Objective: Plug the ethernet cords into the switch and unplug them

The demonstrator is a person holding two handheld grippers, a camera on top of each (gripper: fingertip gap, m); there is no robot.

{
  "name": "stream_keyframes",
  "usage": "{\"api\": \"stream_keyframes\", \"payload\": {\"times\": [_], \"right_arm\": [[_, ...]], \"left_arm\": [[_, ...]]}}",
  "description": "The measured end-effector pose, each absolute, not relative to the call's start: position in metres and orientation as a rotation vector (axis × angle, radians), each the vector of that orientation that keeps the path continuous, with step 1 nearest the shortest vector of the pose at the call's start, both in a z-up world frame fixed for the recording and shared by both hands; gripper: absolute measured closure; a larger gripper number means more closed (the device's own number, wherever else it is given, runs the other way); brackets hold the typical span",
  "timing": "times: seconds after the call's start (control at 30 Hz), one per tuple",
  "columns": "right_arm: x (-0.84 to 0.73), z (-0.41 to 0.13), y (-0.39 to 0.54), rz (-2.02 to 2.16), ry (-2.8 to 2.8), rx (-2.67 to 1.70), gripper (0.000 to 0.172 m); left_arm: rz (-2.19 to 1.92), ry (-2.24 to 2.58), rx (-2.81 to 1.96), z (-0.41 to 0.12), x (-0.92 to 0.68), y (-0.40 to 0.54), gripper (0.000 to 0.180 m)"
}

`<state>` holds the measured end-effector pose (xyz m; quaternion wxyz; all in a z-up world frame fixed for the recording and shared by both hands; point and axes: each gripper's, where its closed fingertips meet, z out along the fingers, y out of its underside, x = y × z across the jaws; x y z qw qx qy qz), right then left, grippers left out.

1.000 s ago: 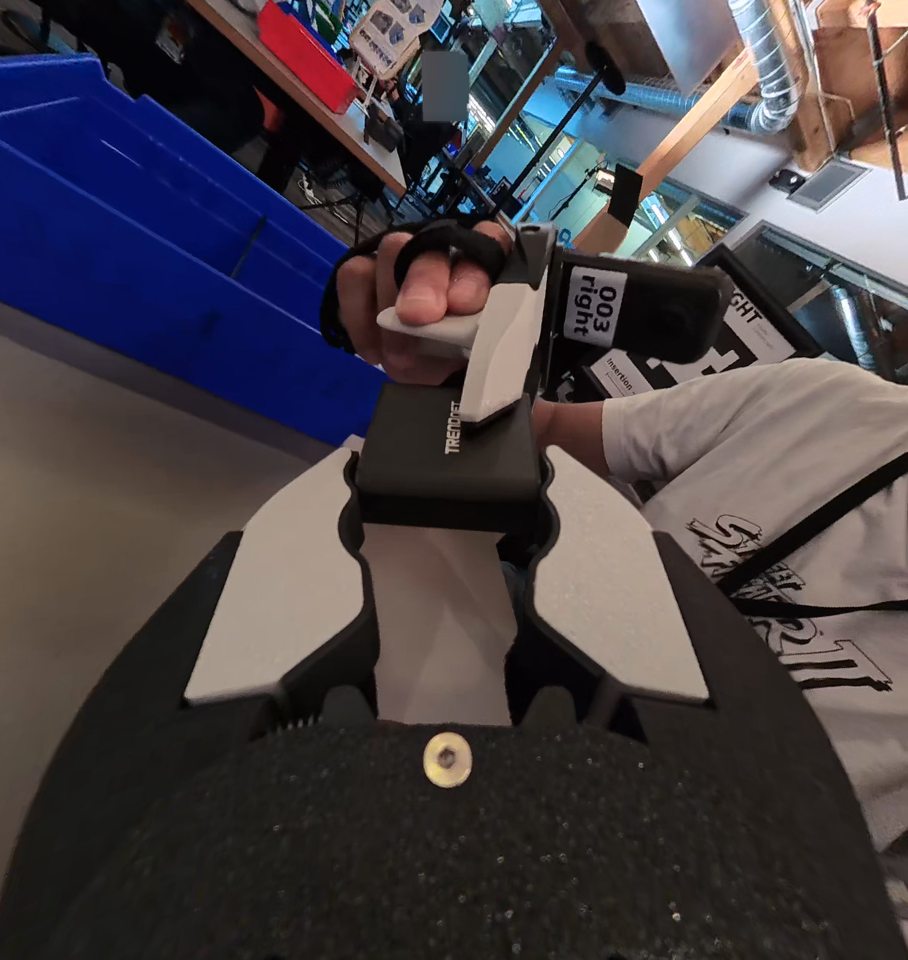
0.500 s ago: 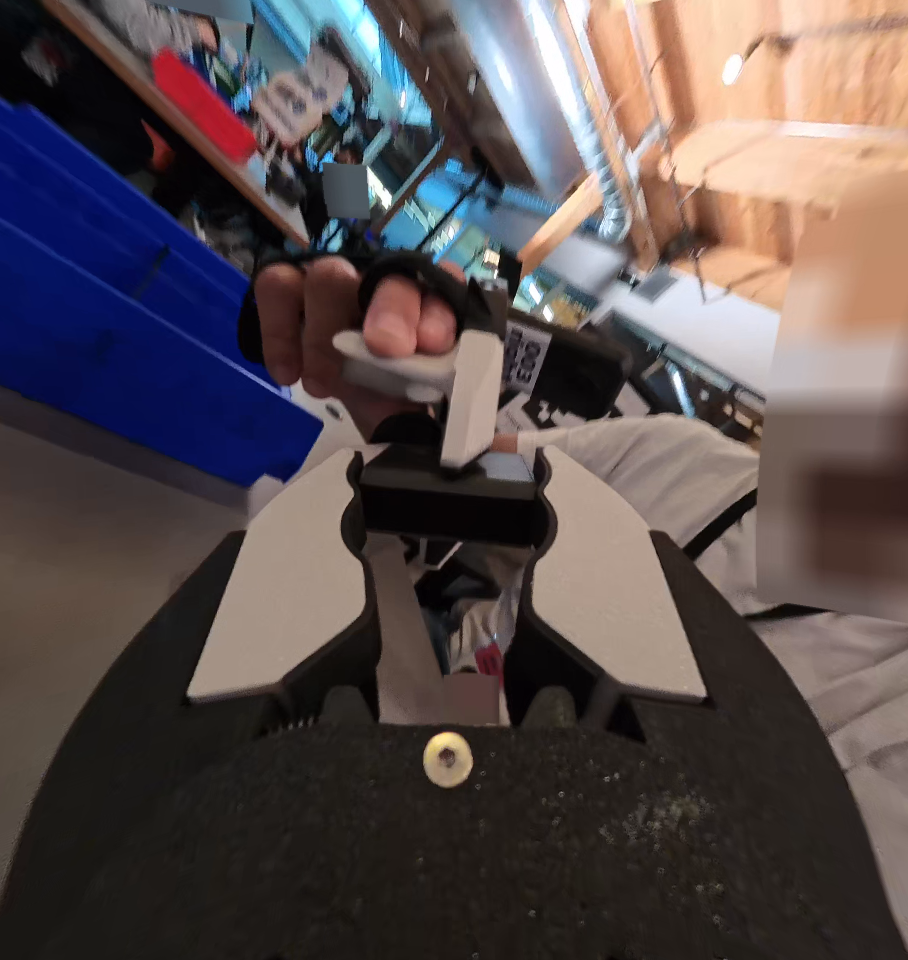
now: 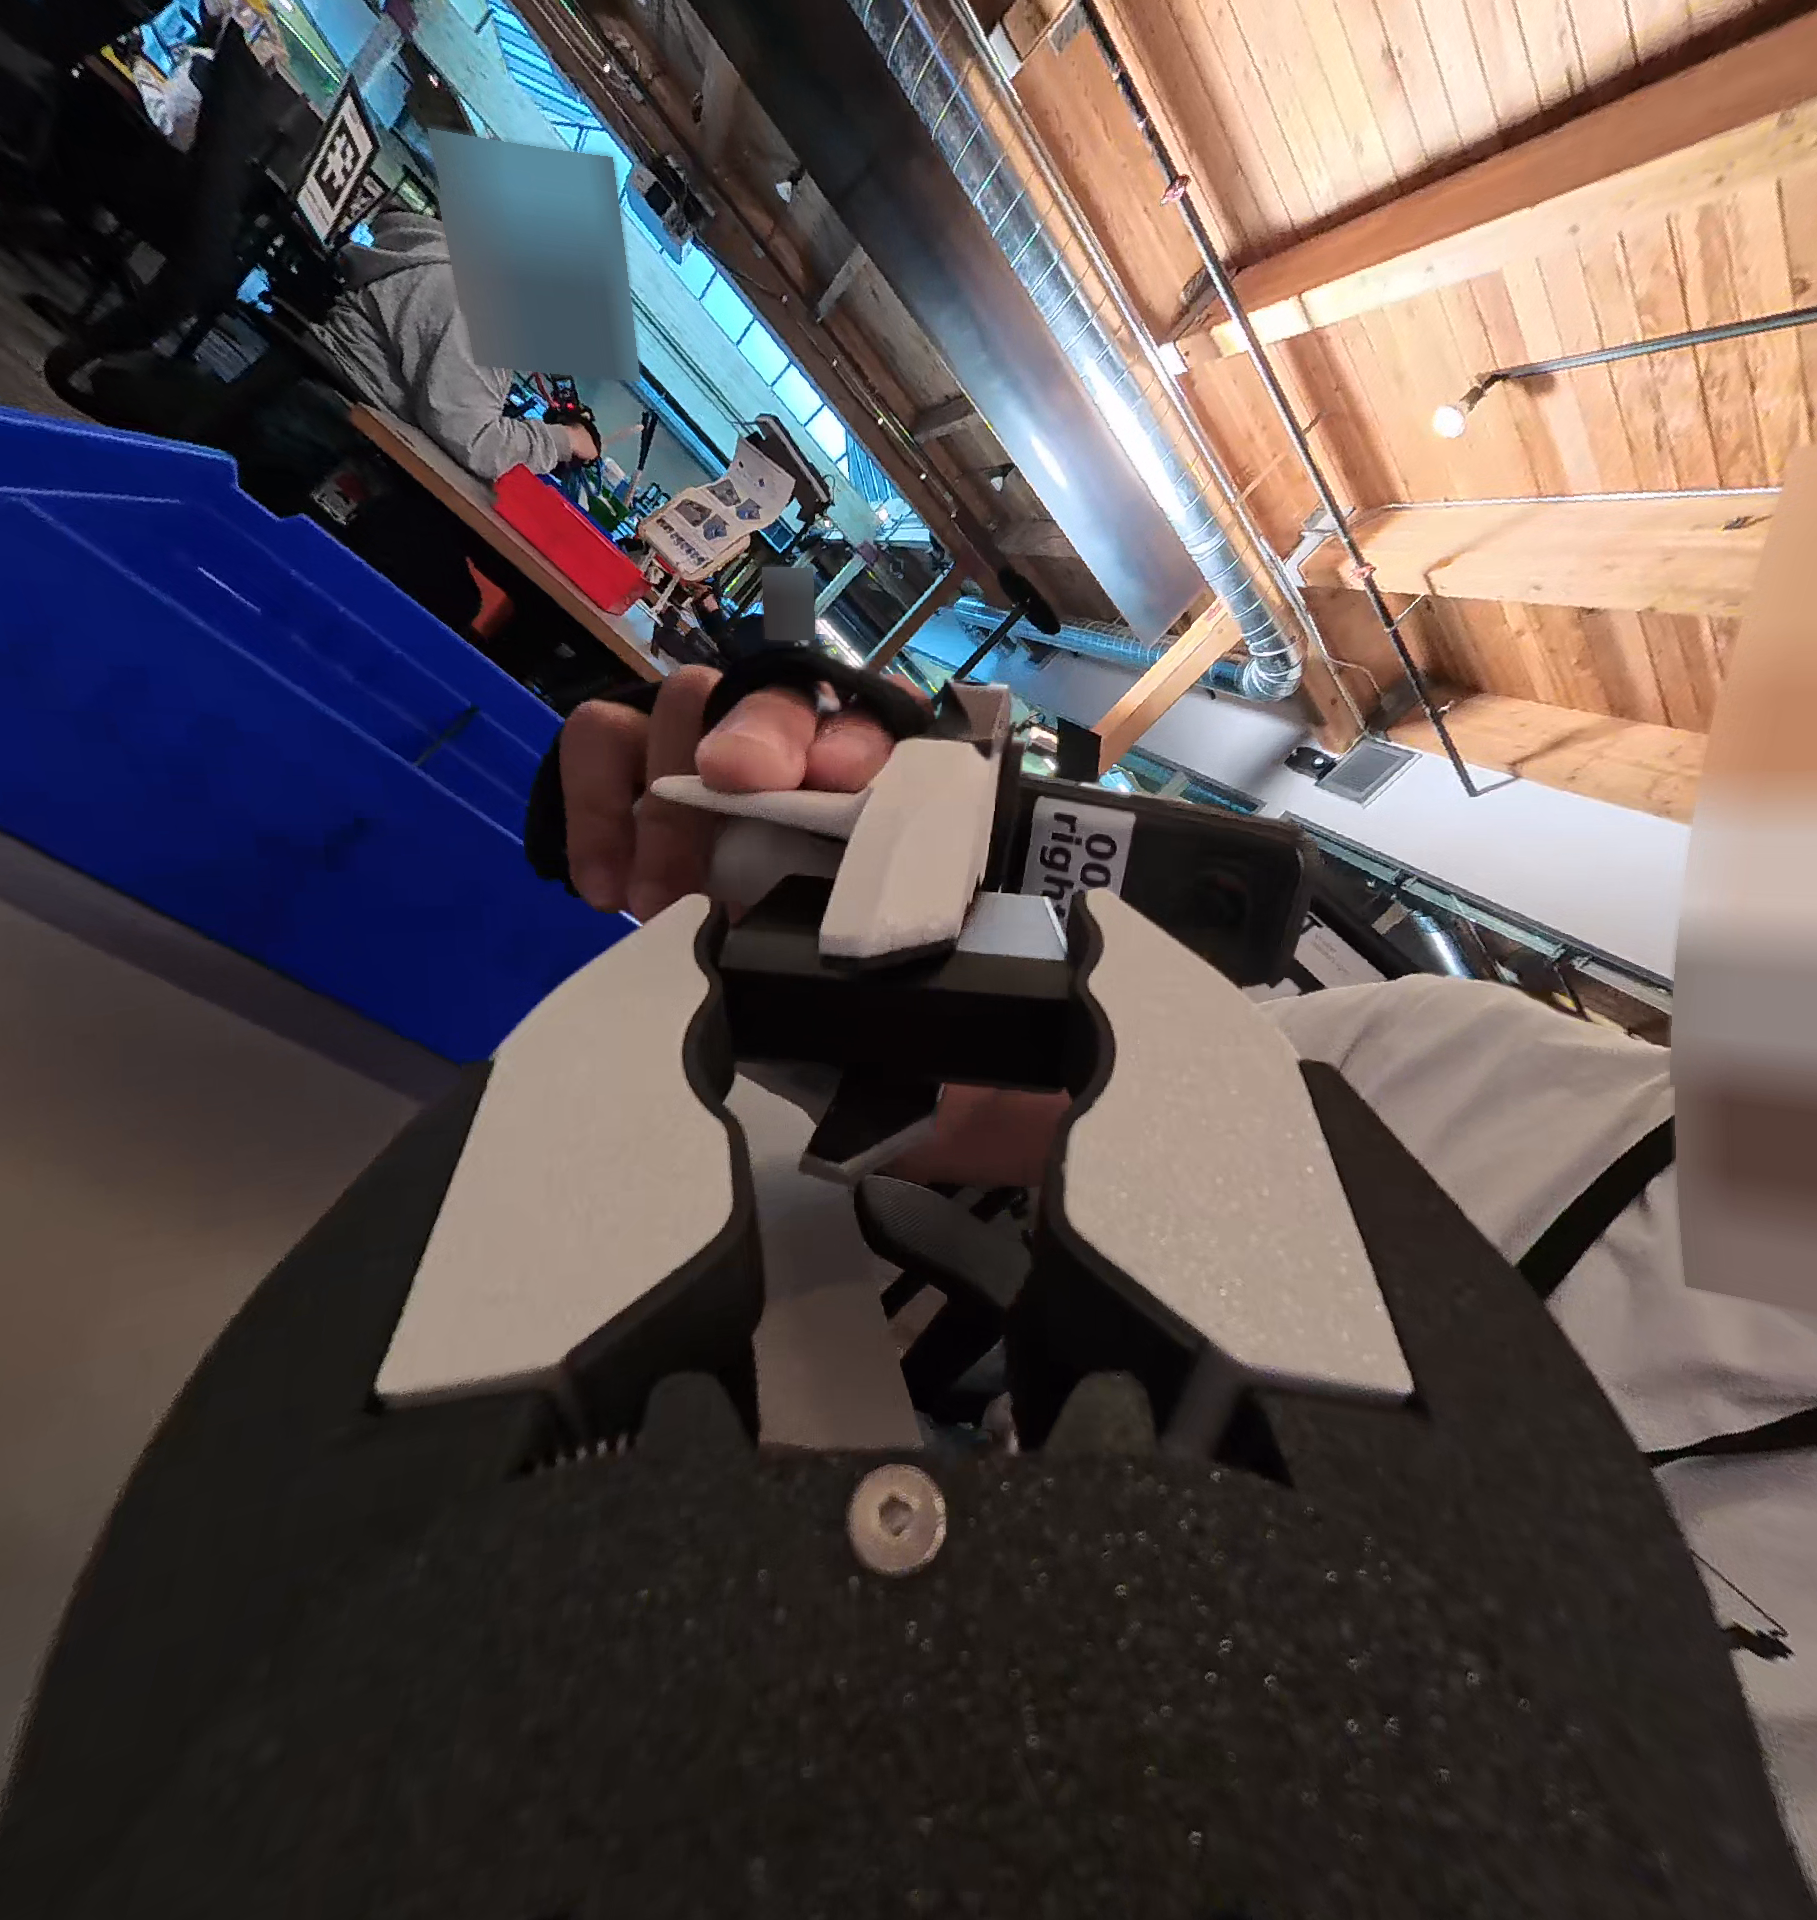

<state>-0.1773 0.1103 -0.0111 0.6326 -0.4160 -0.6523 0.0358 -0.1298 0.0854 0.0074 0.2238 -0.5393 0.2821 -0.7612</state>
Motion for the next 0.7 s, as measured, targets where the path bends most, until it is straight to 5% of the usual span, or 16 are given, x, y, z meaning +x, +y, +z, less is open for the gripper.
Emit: {"api": "stream_keyframes", "payload": {"times": [0.7], "right_arm": [[-0.179, -0.010, 0.113, 0.102, -1.490, -1.023, 0.145]], "left_arm": [[-2.100, 0.758, -1.493, 0.010, -0.133, 0.090, 0.120]]}}
